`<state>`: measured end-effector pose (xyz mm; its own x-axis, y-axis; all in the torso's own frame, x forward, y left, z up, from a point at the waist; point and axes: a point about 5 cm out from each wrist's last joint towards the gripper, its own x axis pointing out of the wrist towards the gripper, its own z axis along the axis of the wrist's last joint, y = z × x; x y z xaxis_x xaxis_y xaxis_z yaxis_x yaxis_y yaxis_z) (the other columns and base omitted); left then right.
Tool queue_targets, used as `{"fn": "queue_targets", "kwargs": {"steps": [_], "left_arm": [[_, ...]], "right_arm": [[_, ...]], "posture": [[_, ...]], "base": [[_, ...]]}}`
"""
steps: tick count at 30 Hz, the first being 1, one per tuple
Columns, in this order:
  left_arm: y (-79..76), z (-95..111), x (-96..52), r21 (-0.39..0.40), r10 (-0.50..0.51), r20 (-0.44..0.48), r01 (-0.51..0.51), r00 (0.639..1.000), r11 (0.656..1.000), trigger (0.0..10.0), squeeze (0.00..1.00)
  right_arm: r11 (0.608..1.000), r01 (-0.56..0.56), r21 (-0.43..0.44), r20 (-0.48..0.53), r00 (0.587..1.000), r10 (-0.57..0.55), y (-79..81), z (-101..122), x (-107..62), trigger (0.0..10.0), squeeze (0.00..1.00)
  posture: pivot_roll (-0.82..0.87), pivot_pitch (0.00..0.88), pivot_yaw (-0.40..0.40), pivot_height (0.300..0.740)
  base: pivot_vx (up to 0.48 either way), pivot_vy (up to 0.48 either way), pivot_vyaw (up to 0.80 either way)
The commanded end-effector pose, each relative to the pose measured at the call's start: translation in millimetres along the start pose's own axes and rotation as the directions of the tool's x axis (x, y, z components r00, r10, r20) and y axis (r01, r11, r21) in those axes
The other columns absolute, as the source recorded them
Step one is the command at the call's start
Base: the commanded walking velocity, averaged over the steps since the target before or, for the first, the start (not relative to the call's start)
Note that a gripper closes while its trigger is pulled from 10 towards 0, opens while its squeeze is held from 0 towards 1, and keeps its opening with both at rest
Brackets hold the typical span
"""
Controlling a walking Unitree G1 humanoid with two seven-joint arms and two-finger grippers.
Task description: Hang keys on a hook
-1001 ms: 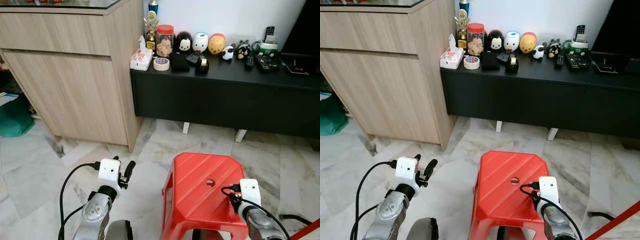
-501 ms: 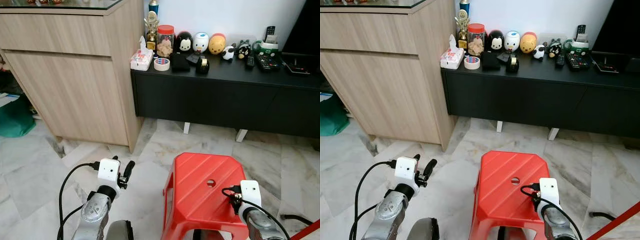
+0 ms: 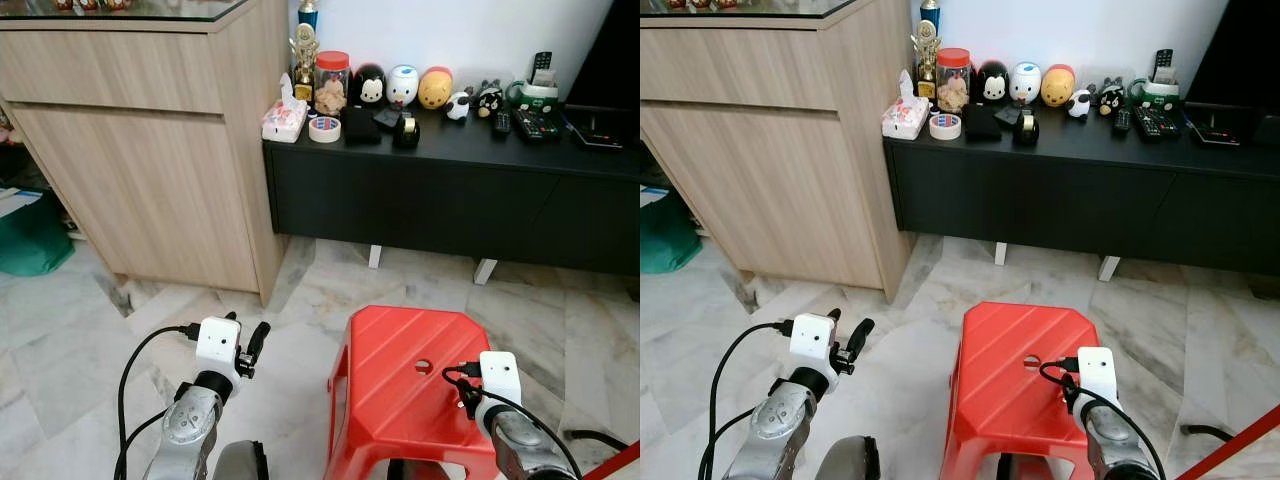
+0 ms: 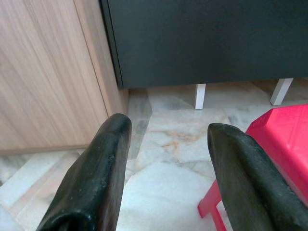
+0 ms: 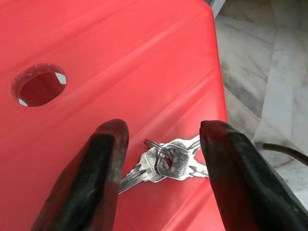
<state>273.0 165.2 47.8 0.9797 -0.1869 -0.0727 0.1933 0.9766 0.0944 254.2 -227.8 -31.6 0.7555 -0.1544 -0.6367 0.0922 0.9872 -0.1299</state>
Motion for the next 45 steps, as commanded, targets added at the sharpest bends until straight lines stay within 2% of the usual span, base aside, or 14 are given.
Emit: {"fn": "queue_targets", "kwargs": {"steps": [1,13,14,15,16,17,19,20,38,39,41,42,43,45], "left_arm": [[1.2,-1.5,-1.4,0.027,-0.011,-0.011,0.011,1.000,1.000,10.0,0.00],[2.2,-2.0,-1.8,0.037,-0.013,-0.017,0.014,1.000,0.999,10.0,0.00],[2.6,-1.9,-1.9,0.038,-0.013,-0.018,0.014,1.000,0.999,10.0,0.00],[2.6,-1.9,-1.9,0.038,-0.013,-0.018,0.014,1.000,0.999,10.0,0.00],[2.9,-1.8,-2.0,0.039,-0.013,-0.018,0.014,1.000,0.999,10.0,0.00],[3.1,-1.8,-2.0,0.040,-0.013,-0.018,0.014,1.000,0.999,10.0,0.00],[3.6,-1.5,-2.0,0.042,-0.013,-0.018,0.014,1.000,0.999,10.0,0.00],[3.6,-1.5,-2.0,0.043,-0.013,-0.018,0.013,1.000,0.999,10.0,0.00],[4.8,-1.6,-2.9,0.048,-0.015,-0.023,0.016,1.000,0.999,10.0,0.00],[4.9,-1.7,-2.9,0.048,-0.015,-0.024,0.016,1.000,0.999,10.0,0.00],[5.0,-1.7,-2.8,0.049,-0.015,-0.025,0.016,1.000,0.999,10.0,0.00],[5.0,-1.7,-2.7,0.049,-0.014,-0.025,0.015,1.000,0.999,10.0,0.00],[5.2,-1.7,-2.6,0.049,-0.013,-0.025,0.015,1.000,0.999,10.0,0.00],[5.5,-1.8,-2.6,0.050,-0.012,-0.026,0.013,1.000,0.999,10.0,0.00]], "right_arm": [[1.000,0.004,-0.008,-0.011,1.000,-0.004,0.4,2.7,1.2,10.0,0.00],[1.000,0.010,-0.013,-0.011,1.000,-0.010,2.6,8.0,2.8,10.0,0.00],[1.000,0.009,-0.013,-0.013,1.000,-0.009,3.2,7.8,2.8,6.3,0.00],[1.000,0.009,-0.013,-0.013,1.000,-0.009,3.2,7.8,2.8,6.3,0.00],[1.000,0.008,-0.015,-0.020,1.000,-0.008,4.2,6.6,2.7,1.0,0.00],[1.000,0.008,-0.016,-0.024,1.000,-0.008,4.7,5.8,2.6,1.0,0.00],[0.999,0.009,-0.032,-0.043,0.999,-0.010,5.7,2.5,2.2,4.2,0.00],[0.999,0.009,-0.031,-0.044,0.999,-0.010,5.7,2.3,2.2,10.0,0.00],[0.999,0.048,-0.023,-0.061,0.997,-0.050,-0.5,0.6,1.8,10.0,0.00],[0.999,0.048,-0.022,-0.061,0.997,-0.049,-0.3,0.6,1.8,9.3,0.00],[0.999,0.046,-0.021,-0.061,0.997,-0.047,0.6,0.2,1.8,3.5,0.00],[0.999,0.045,-0.021,-0.062,0.997,-0.047,1.0,-0.1,1.8,3.5,0.00],[0.999,0.043,-0.021,-0.064,0.997,-0.044,2.0,-0.7,1.7,0.6,0.00],[0.999,0.039,-0.022,-0.066,0.997,-0.040,3.2,-1.6,1.6,0.5,0.00]], "posture": [[0.08,0.000,-0.014,0.597],[0.09,0.000,-0.004,0.597],[0.09,0.000,-0.003,0.597],[0.09,0.000,-0.003,0.597],[0.09,0.000,-0.003,0.597],[0.09,0.000,-0.001,0.597],[0.10,0.000,-0.001,0.597],[0.10,0.000,-0.001,0.597],[0.10,0.000,0.006,0.597],[0.10,0.000,0.005,0.597],[0.10,0.000,0.005,0.597],[0.10,0.000,0.005,0.597],[0.10,0.000,0.006,0.597],[0.10,0.000,0.006,0.597]], "base": [[0.000,0.000,0.00],[0.000,0.000,0.00],[0.000,0.000,0.00],[0.000,0.000,0.00],[0.000,0.000,0.00],[0.000,0.000,0.00],[0.000,0.000,0.00],[0.000,0.000,0.00],[0.000,0.000,0.00],[0.000,0.000,0.00],[0.000,0.000,0.00],[0.000,0.000,0.00],[0.000,0.000,0.00],[0.000,0.000,0.00]]}}
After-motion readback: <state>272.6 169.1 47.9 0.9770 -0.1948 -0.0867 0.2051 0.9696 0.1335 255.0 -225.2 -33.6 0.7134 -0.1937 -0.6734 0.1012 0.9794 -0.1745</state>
